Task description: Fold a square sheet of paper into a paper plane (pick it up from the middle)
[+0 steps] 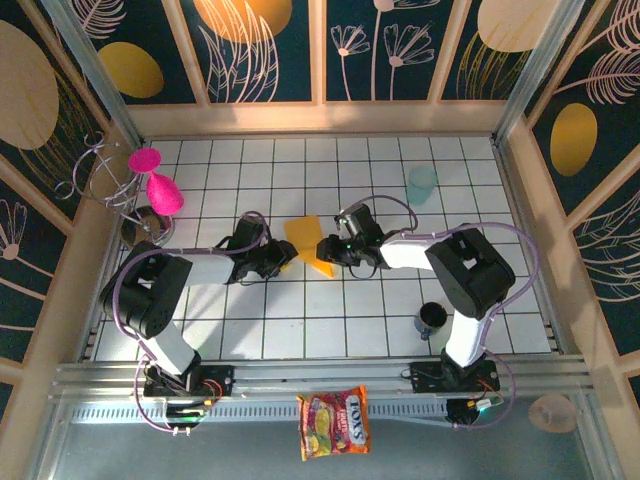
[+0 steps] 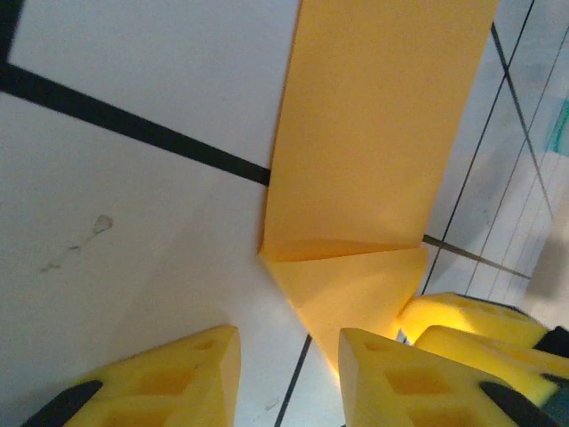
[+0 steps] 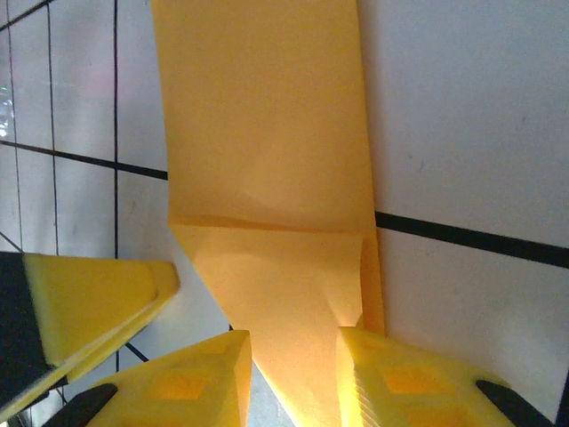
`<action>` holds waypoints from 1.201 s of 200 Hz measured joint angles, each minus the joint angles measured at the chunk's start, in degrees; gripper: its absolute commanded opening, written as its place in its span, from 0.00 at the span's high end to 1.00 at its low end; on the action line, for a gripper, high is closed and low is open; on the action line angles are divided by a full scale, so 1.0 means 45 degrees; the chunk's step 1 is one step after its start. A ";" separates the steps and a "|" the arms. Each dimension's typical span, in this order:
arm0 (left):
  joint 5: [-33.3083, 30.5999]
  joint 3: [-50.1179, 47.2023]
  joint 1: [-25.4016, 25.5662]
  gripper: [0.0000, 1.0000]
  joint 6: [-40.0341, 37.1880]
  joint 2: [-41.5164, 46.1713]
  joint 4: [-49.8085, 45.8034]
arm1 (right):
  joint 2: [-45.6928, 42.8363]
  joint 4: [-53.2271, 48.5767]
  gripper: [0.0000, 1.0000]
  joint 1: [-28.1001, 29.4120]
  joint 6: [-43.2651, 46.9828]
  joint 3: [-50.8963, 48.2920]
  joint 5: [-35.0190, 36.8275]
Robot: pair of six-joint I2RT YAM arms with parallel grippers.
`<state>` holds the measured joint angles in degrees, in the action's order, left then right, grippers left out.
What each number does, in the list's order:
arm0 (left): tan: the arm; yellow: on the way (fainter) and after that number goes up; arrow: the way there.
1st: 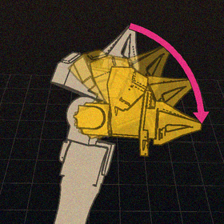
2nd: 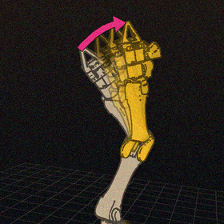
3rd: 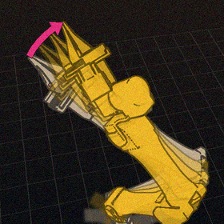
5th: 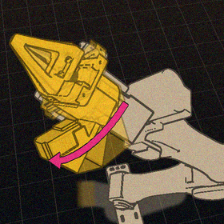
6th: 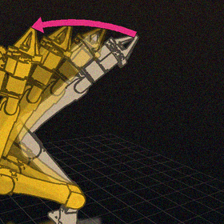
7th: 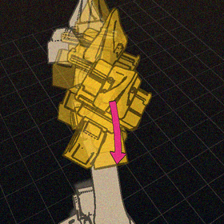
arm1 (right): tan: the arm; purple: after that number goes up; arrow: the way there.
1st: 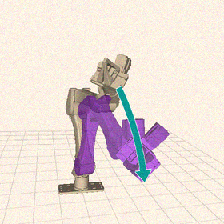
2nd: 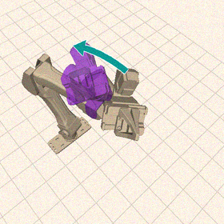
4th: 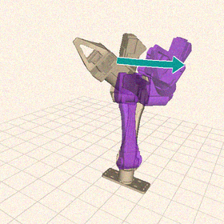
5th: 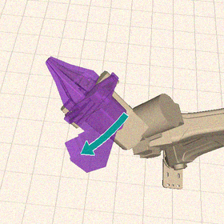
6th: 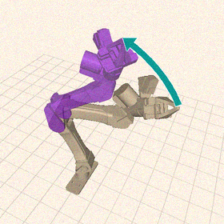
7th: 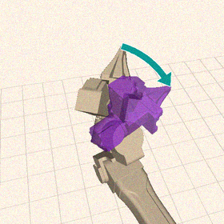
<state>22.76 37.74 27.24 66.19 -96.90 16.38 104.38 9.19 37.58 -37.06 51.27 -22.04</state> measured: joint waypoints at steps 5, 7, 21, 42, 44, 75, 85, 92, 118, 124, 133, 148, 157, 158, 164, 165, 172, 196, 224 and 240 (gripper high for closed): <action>0.0005 0.0034 0.0000 0.70 0.0024 -0.0039 0.0029 | 0.0039 0.0000 0.72 0.0000 -0.0005 -0.0005 -0.0039; 0.0005 0.0053 0.0000 0.70 0.0034 -0.0058 0.0039 | 0.0058 0.0000 0.72 0.0000 0.0000 -0.0010 -0.0039; 0.0005 0.0121 0.0000 0.71 0.0092 -0.0102 0.0097 | 0.0175 0.0005 0.74 0.0000 -0.0034 -0.0010 -0.0092; 0.0005 0.0223 0.0000 0.72 0.0180 -0.0291 0.0233 | 0.0267 0.0005 0.75 -0.0015 -0.0092 -0.0010 -0.0117; 0.0005 0.0238 0.0000 0.72 0.0185 -0.0325 0.0248 | 0.0272 0.0005 0.75 -0.0024 -0.0097 -0.0010 -0.0117; 0.0097 0.0262 -0.0005 0.72 0.0403 -0.0534 0.0427 | 0.0272 0.0005 0.76 -0.0024 -0.0092 -0.0010 -0.0117; 0.0131 0.0272 0.0000 0.72 0.0466 -0.0559 0.0466 | 0.0272 0.0005 0.76 -0.0024 -0.0092 -0.0015 -0.0112; 0.0160 0.0277 0.0000 0.72 0.0510 -0.0578 0.0520 | 0.0272 0.0005 0.76 -0.0024 -0.0092 -0.0010 -0.0112; 0.0248 0.0287 0.0000 0.74 0.0680 -0.0622 0.0806 | 0.0277 0.0005 0.76 -0.0024 -0.0092 -0.0010 -0.0107; 0.0306 0.0287 0.0000 0.74 0.0709 -0.0622 0.0899 | 0.0277 0.0005 0.77 -0.0024 -0.0092 -0.0015 -0.0102; 0.0398 0.0287 0.0000 0.74 0.0787 -0.0622 0.1035 | 0.0282 0.0000 0.77 -0.0034 -0.0092 -0.0015 -0.0102; 0.0539 0.0287 0.0000 0.74 0.0889 -0.0622 0.1292 | 0.0287 0.0005 0.77 -0.0034 -0.0092 -0.0015 -0.0097; 0.0583 0.0287 0.0000 0.74 0.0928 -0.0622 0.1443 | 0.0287 0.0000 0.77 -0.0034 -0.0092 -0.0015 -0.0087; 0.0588 0.0287 0.0000 0.74 0.0933 -0.0622 0.1452 | 0.0287 0.0000 0.77 -0.0034 -0.0092 -0.0010 -0.0087; 0.0631 0.0287 0.0000 0.74 0.0937 -0.0622 0.1530 | 0.0287 0.0000 0.77 -0.0034 -0.0092 -0.0015 -0.0083; 0.0636 0.0287 0.0000 0.74 0.0937 -0.0622 0.1540 | 0.0287 0.0000 0.77 -0.0034 -0.0092 -0.0015 -0.0078; 0.0665 0.0287 0.0000 0.74 0.0962 -0.0622 0.1598 | 0.0291 0.0000 0.77 -0.0039 -0.0092 -0.0015 -0.0078; 0.0850 0.0287 -0.0039 0.74 0.1030 -0.0627 0.1729 | 0.0296 -0.0005 0.77 -0.0049 -0.0087 -0.0015 -0.0073; 0.1044 0.0287 -0.0214 0.74 0.1030 -0.0797 0.2035 | 0.0296 -0.0015 0.77 -0.0053 -0.0083 -0.0010 -0.0063; 0.1214 0.0345 -0.0355 0.75 0.1020 -0.1035 0.2079 | 0.0296 -0.0019 0.77 -0.0058 -0.0083 -0.0015 -0.0063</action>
<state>28.23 39.29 25.65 70.78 -101.56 25.74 105.71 9.10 37.32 -37.43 51.20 -22.33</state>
